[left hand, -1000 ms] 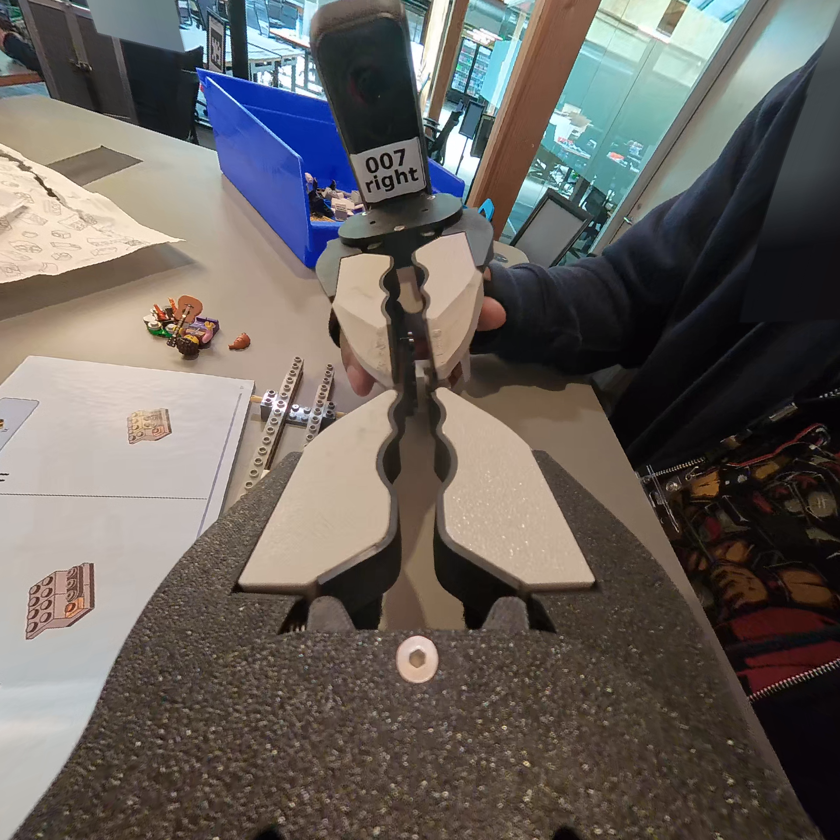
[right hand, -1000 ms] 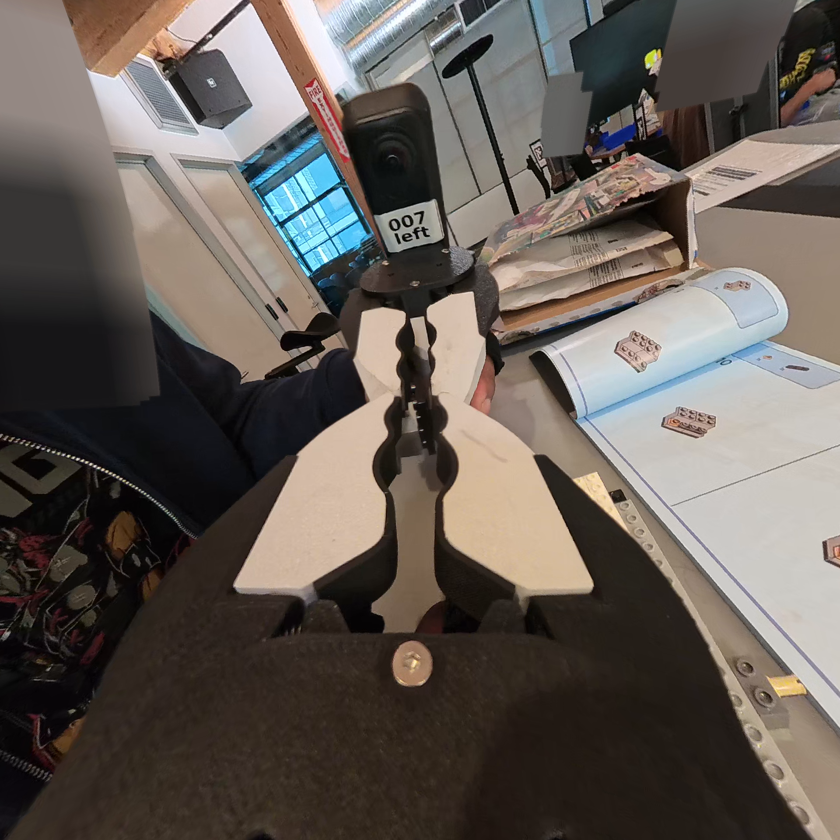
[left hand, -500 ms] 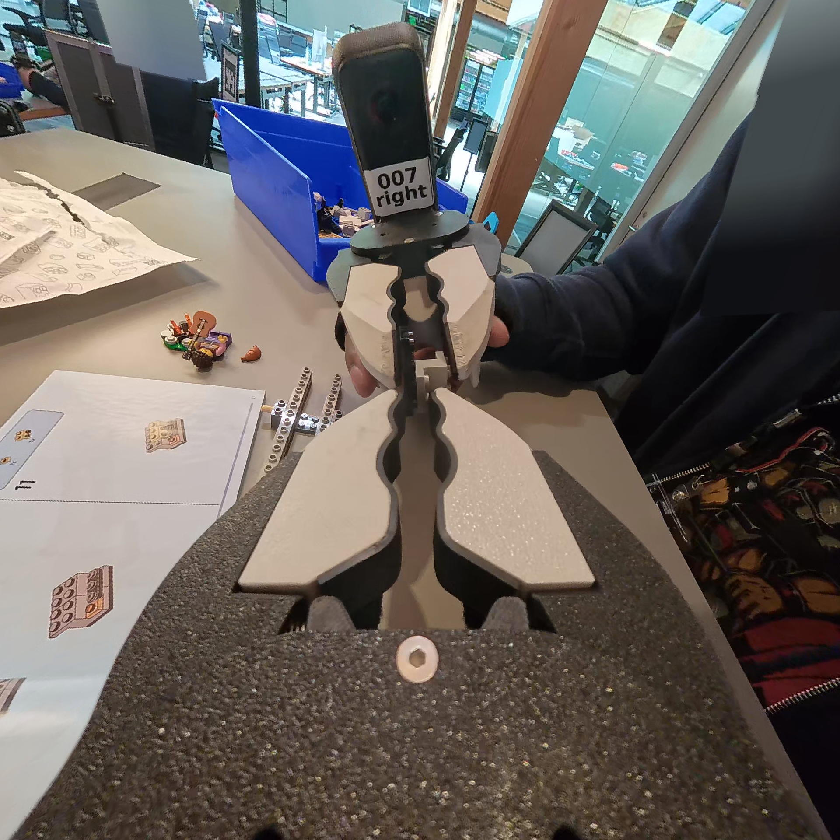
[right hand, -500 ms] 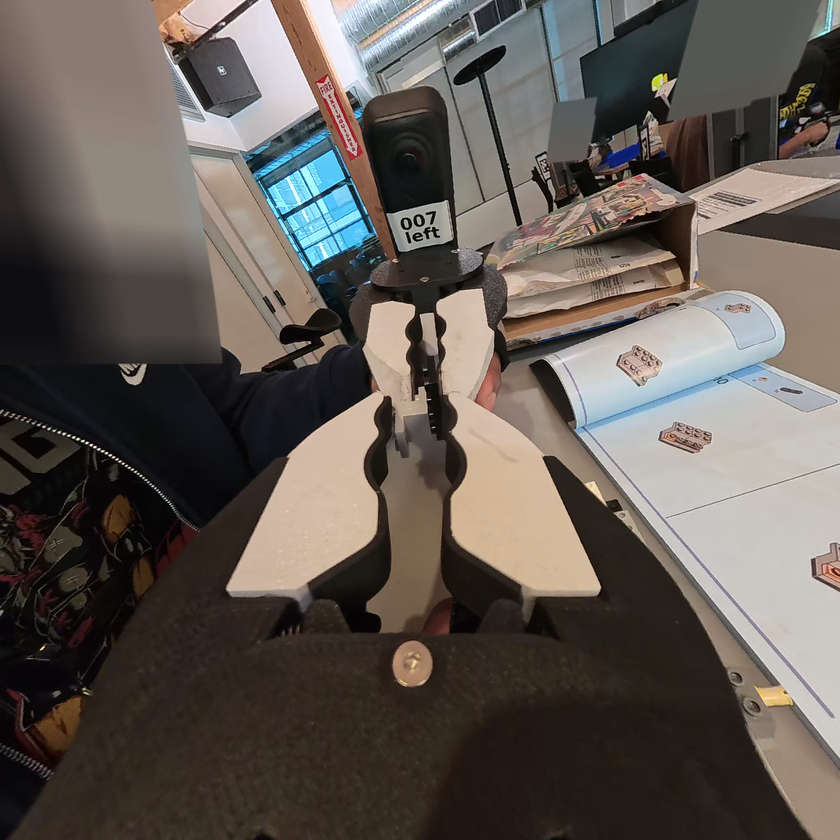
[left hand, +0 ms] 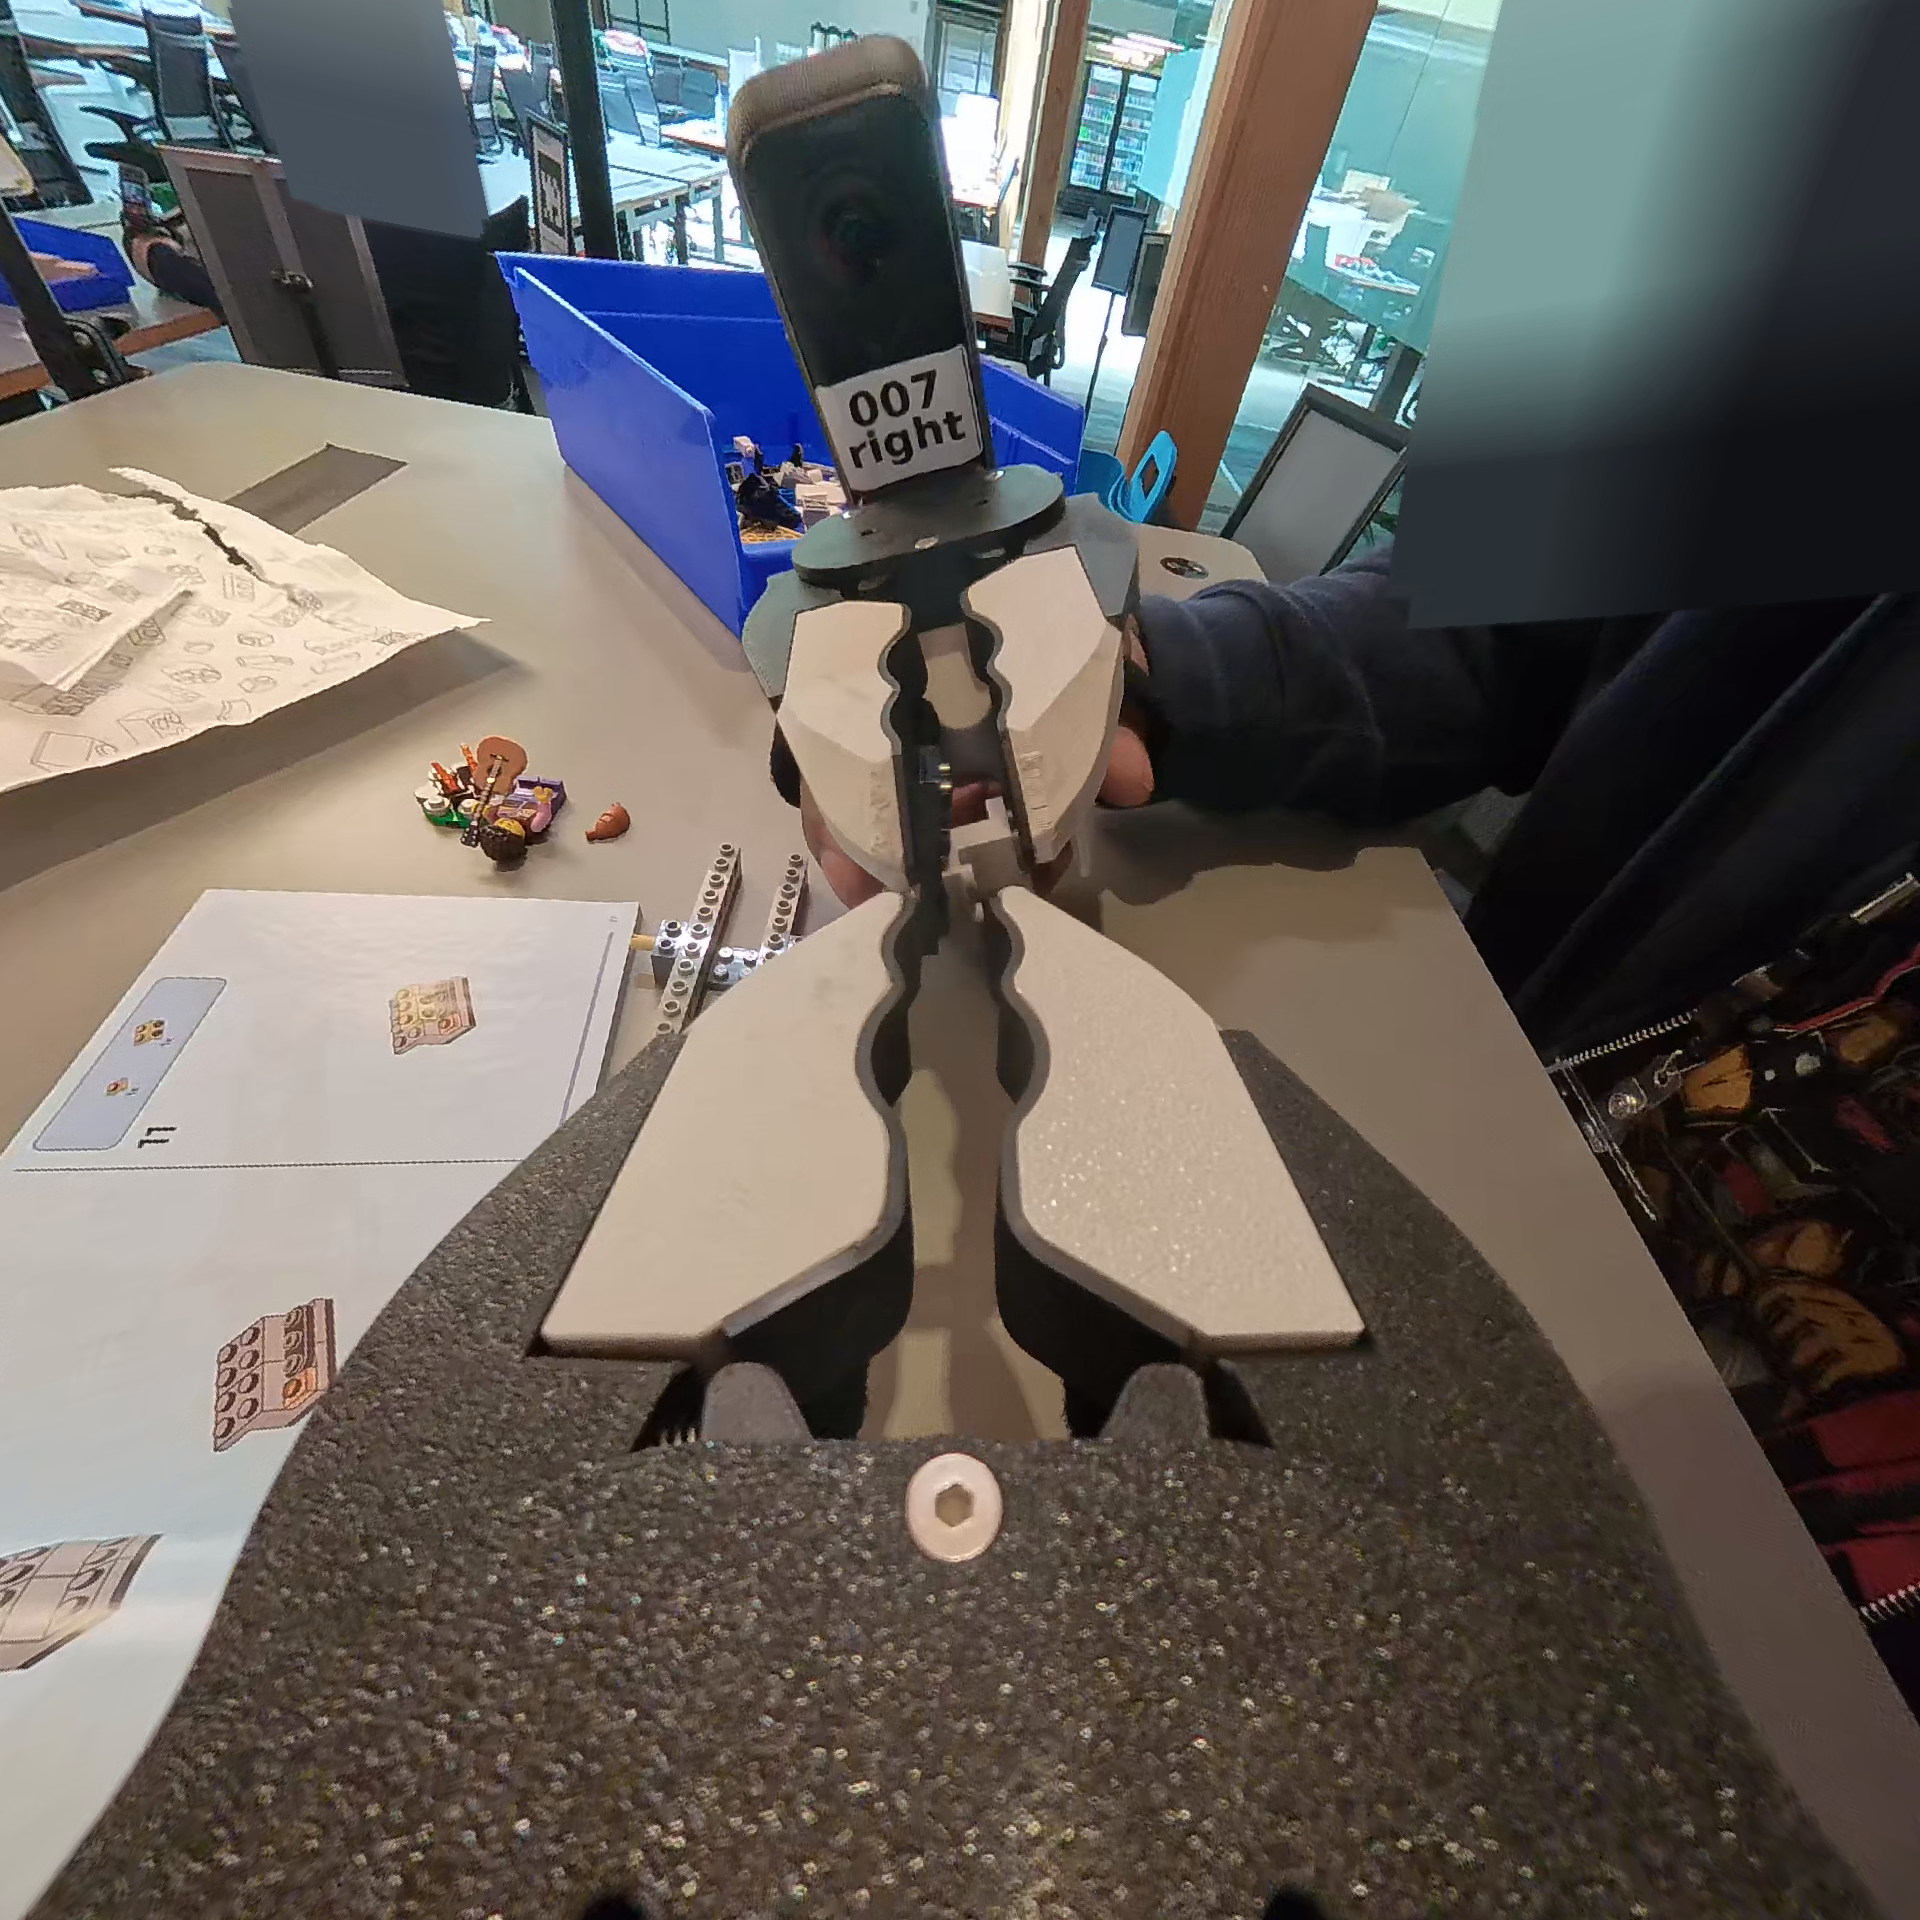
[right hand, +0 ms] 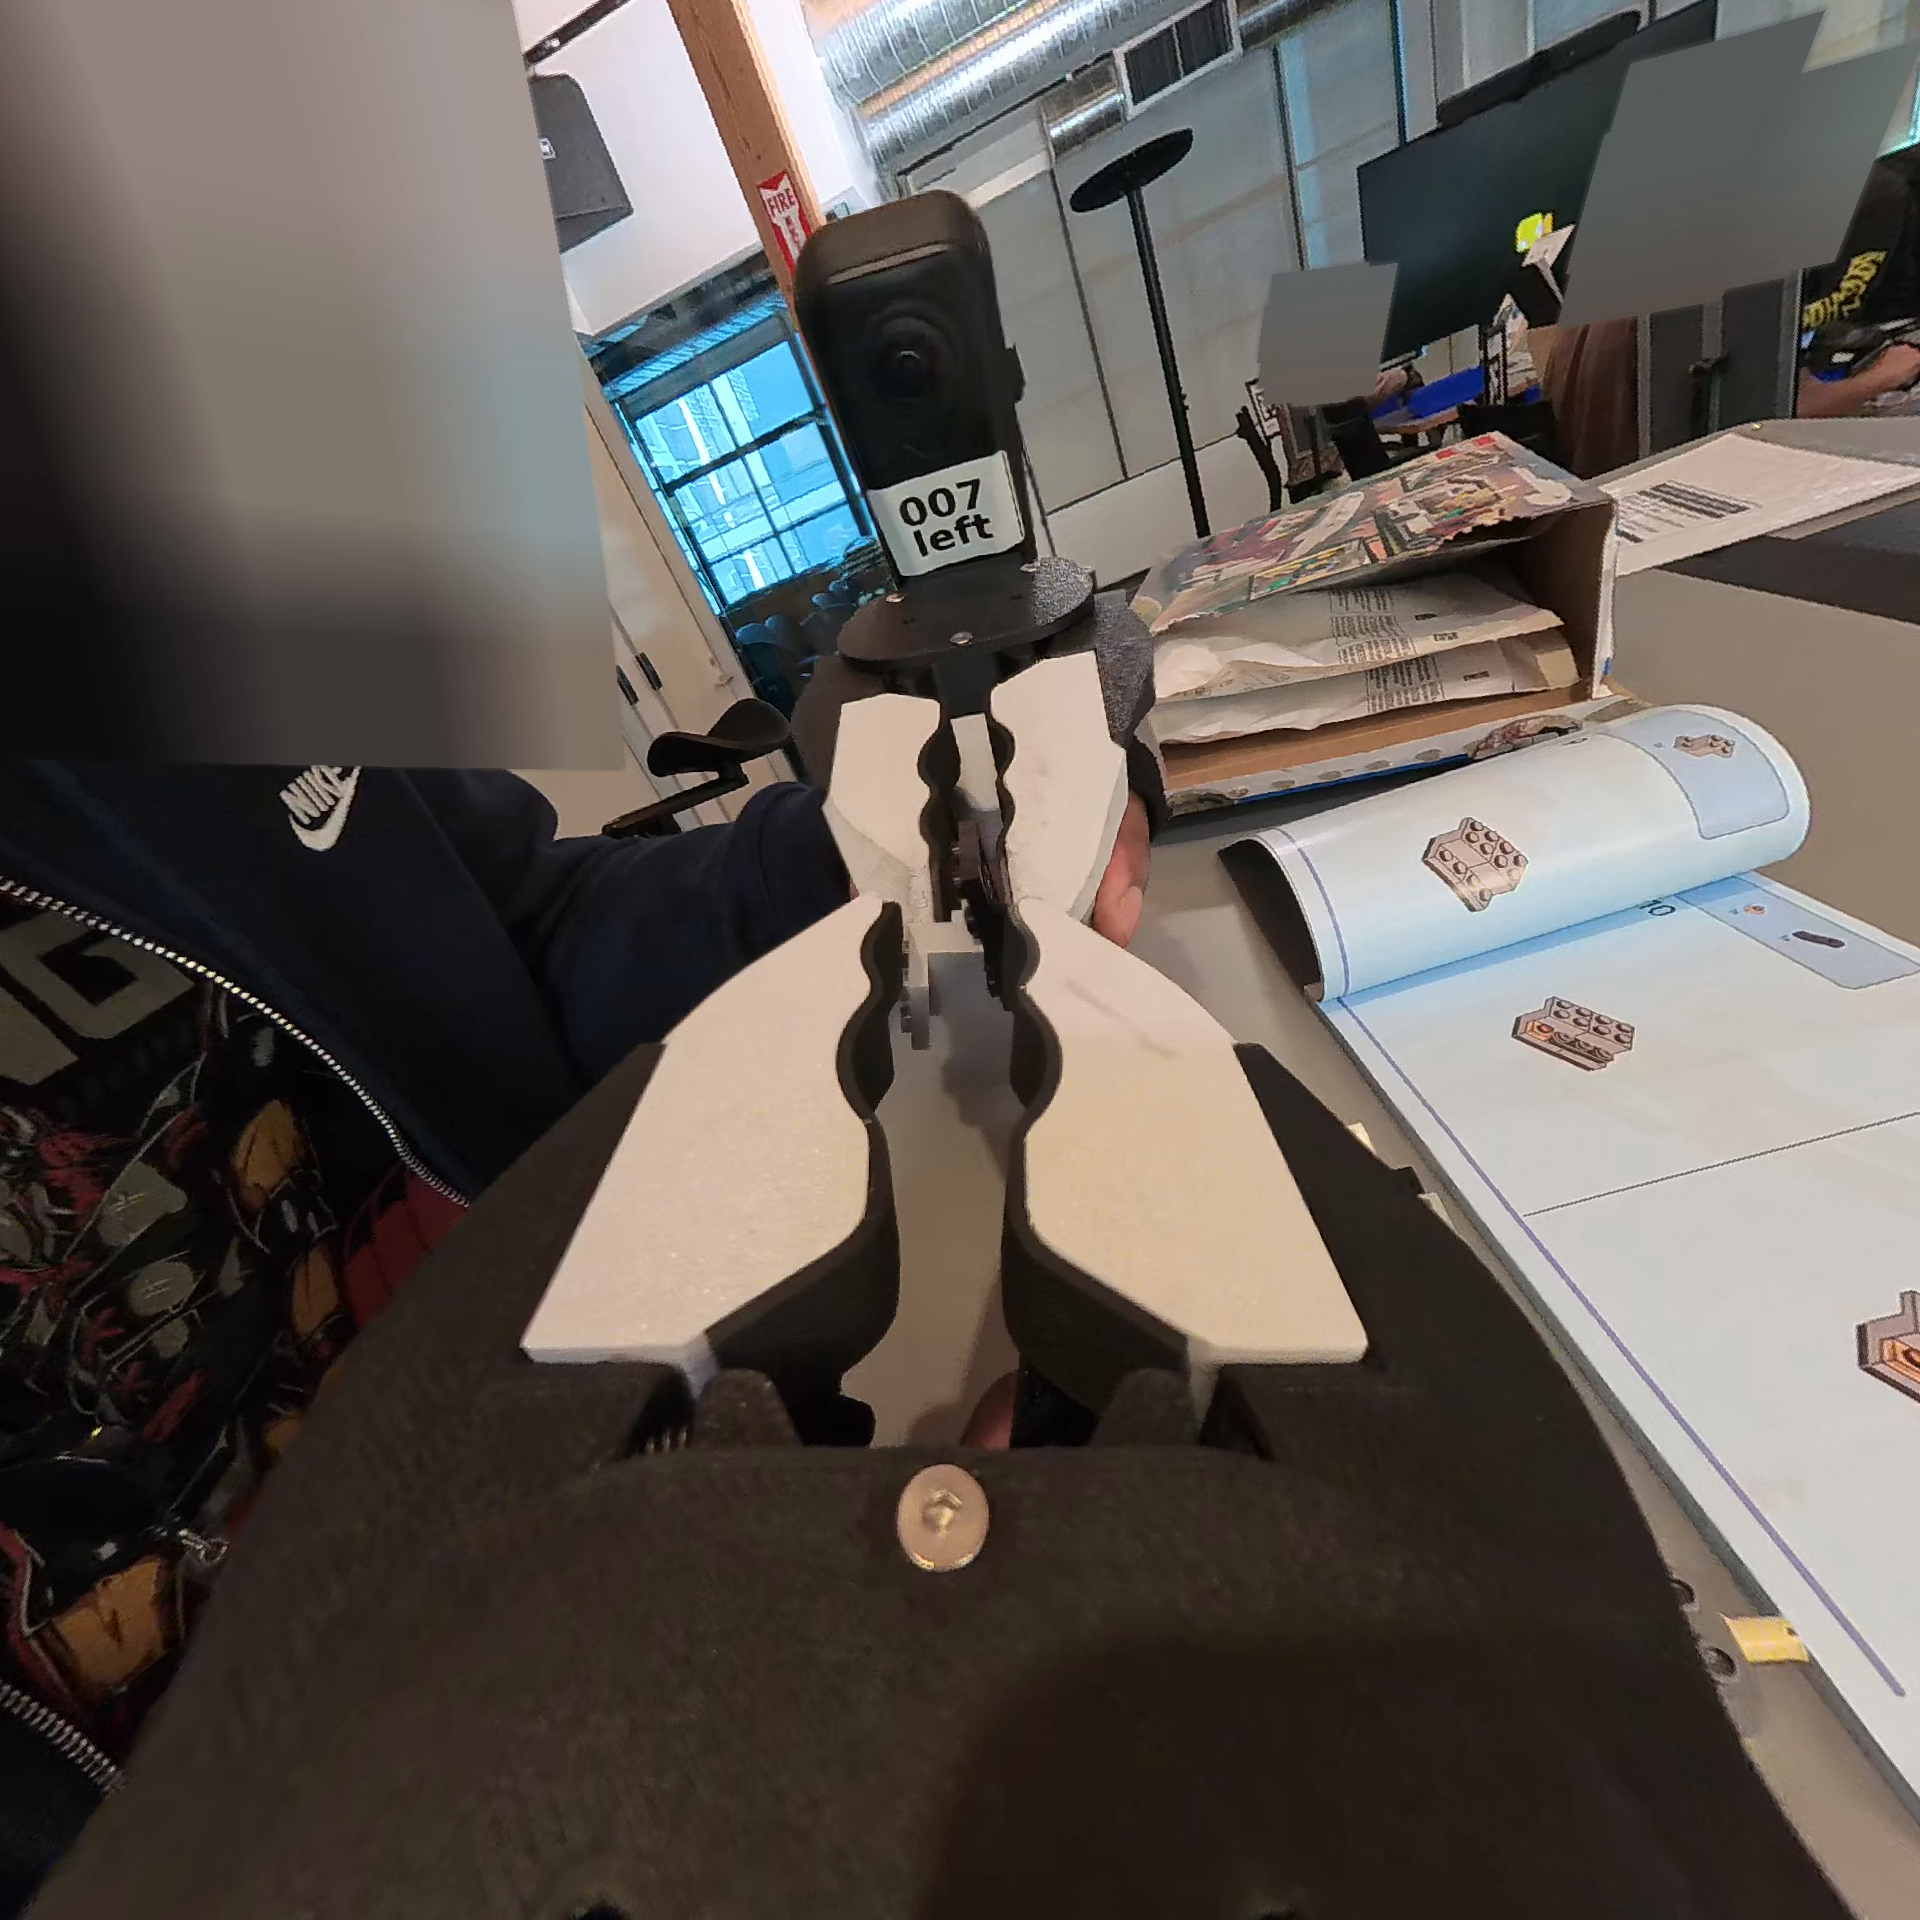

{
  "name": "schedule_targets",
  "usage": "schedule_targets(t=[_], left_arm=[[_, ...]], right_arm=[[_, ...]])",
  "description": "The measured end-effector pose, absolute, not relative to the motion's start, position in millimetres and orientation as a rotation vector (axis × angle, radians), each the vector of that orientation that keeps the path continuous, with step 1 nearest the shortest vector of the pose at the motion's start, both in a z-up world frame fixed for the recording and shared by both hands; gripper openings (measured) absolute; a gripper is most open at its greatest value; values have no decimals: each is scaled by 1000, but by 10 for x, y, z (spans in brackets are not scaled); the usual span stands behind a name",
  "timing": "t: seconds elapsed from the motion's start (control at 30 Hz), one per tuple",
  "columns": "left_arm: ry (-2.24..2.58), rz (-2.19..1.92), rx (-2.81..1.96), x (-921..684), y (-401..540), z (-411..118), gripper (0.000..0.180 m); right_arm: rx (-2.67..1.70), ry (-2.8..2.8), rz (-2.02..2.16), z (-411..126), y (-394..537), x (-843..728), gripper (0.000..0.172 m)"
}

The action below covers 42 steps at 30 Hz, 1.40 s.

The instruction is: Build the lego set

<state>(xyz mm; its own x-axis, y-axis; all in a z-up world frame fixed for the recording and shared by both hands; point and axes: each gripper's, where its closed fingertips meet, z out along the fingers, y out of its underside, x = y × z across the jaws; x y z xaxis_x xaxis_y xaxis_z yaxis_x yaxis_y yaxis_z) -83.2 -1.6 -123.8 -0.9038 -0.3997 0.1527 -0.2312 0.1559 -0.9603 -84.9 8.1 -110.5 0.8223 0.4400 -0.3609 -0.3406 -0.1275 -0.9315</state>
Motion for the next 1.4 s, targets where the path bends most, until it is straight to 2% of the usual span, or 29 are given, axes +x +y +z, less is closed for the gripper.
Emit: schedule_targets(t=[1.03,1.17,1.4], left_arm=[[2172,-1906,-549,-796,-40,-1111,8],[2106,-1966,-543,-776,12,-1063,8],[1997,-2104,-480,-804,-1,-944,8]], right_arm=[[-1525,-50,678,-981,67,-832,19],[-1551,-47,641,-987,59,-803,31],[-1562,-92,538,-953,76,-854,23]])
